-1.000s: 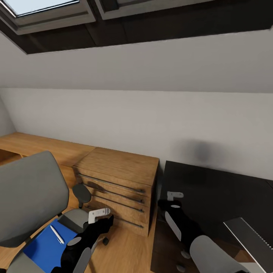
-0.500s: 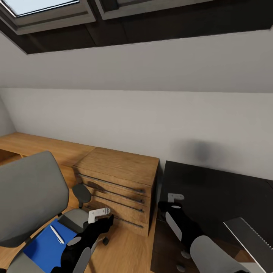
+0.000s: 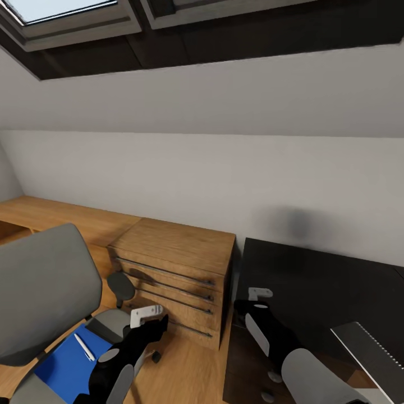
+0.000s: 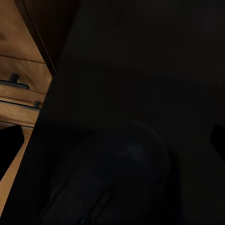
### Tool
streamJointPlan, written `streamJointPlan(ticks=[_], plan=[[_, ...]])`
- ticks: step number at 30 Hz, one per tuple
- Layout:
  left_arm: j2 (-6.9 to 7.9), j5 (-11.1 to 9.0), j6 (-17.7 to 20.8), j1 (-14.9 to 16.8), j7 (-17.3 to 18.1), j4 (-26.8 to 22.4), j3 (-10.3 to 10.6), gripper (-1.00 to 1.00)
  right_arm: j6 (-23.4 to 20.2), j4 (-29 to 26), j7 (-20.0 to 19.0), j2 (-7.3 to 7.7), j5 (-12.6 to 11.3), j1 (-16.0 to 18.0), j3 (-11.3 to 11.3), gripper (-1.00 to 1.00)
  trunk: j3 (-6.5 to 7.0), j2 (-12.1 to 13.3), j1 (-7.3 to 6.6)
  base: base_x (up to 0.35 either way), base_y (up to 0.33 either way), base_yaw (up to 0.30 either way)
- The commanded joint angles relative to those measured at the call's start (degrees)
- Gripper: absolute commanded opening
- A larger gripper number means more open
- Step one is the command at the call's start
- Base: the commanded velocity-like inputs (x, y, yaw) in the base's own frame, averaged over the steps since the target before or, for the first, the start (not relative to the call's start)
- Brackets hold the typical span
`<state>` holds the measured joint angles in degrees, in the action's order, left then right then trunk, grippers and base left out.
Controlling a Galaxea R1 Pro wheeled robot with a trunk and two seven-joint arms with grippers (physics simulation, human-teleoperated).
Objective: In the bedroom, organize the workspace by keeping the computer under the desk, ensuring the monitor is on the desk, placing the keyboard on the desk next to the monitor, placing the mouse on the desk next to the keyboard, moving the folder from the swivel chair onto the desk next to the mouse, stacking the notebook on top of the folder with the pen on top of the notebook, and positioning the swivel chair next to the desk.
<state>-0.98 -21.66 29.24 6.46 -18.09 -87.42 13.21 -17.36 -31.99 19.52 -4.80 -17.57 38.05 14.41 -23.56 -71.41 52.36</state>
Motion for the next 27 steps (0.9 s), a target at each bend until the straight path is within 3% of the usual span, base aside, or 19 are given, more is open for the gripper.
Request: streamJointPlan(ticks=[1, 17, 27], plan=[[-0.02, -0.66, 0.18, 0.04, -0.54, -0.19, 0.07, 1.00, -0.32, -0.09, 0.51, 0.05, -0.54, 0.06, 0.22, 1.00, -0.07, -0.04, 0.00, 0.000, 0.000, 0.000], [-0.12, -0.76, 0.12, 0.04, -0.56, -0.43, 0.02, 1.00, -1.38, -0.15, 0.53, 0.05, -0.61, 0.05, -0.09, 1.00, -2.94, -6.46, 3.52, 0.000, 0.000, 0.000], [-0.11, -0.76, 0.12, 0.04, -0.56, -0.46, -0.03, 1.00, -2.68, -0.18, 0.57, 0.05, -0.62, 0.05, -0.94, 1.00, -2.94, -6.46, 3.52, 0.000, 0.000, 0.000]])
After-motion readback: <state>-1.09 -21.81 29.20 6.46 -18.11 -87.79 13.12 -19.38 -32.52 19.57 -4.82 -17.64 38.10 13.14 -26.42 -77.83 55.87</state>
